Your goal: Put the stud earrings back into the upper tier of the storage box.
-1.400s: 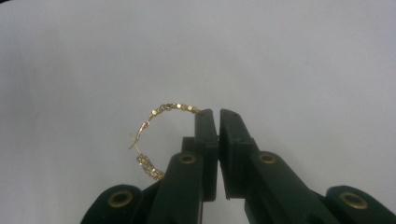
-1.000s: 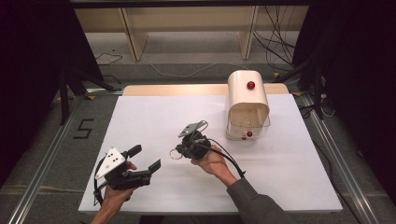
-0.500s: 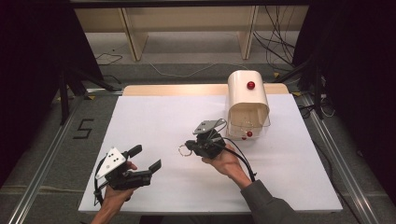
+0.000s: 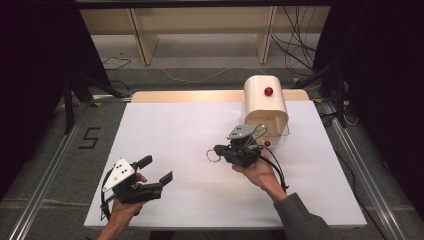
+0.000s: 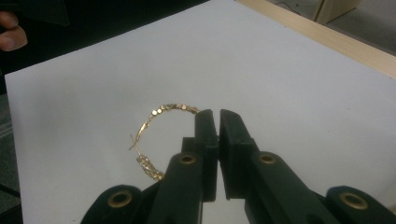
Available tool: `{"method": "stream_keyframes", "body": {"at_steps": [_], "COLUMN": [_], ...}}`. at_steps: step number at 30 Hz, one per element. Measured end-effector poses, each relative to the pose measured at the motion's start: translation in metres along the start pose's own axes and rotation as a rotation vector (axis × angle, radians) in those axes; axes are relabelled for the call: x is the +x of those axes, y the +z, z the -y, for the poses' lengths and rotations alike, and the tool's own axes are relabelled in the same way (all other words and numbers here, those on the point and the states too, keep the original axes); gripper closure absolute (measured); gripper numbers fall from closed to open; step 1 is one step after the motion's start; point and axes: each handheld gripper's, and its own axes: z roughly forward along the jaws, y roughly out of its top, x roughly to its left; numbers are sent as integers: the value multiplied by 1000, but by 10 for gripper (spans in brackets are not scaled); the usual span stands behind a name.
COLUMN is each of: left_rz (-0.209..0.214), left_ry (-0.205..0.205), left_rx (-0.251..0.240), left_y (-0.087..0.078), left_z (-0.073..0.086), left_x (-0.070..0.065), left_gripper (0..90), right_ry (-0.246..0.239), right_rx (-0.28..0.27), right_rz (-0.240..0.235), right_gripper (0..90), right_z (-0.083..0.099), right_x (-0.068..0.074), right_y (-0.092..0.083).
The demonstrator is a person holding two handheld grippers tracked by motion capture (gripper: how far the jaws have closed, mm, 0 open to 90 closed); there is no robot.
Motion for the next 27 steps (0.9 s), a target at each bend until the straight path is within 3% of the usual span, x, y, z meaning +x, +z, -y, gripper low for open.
{"method": "stream_keyframes", "body": {"at_steps": [27], "left_rz": [3], "left_ry": [2], "left_rx": [0], "left_y": [0], "left_z": [0], "left_x": [0], "left_gripper": [92], "right_ry": [46], "right_rx": [-94], "right_rz": [73], "right_gripper": [866], "right_z": [-4], "right_x": [-23], "right_y": [-43]}}
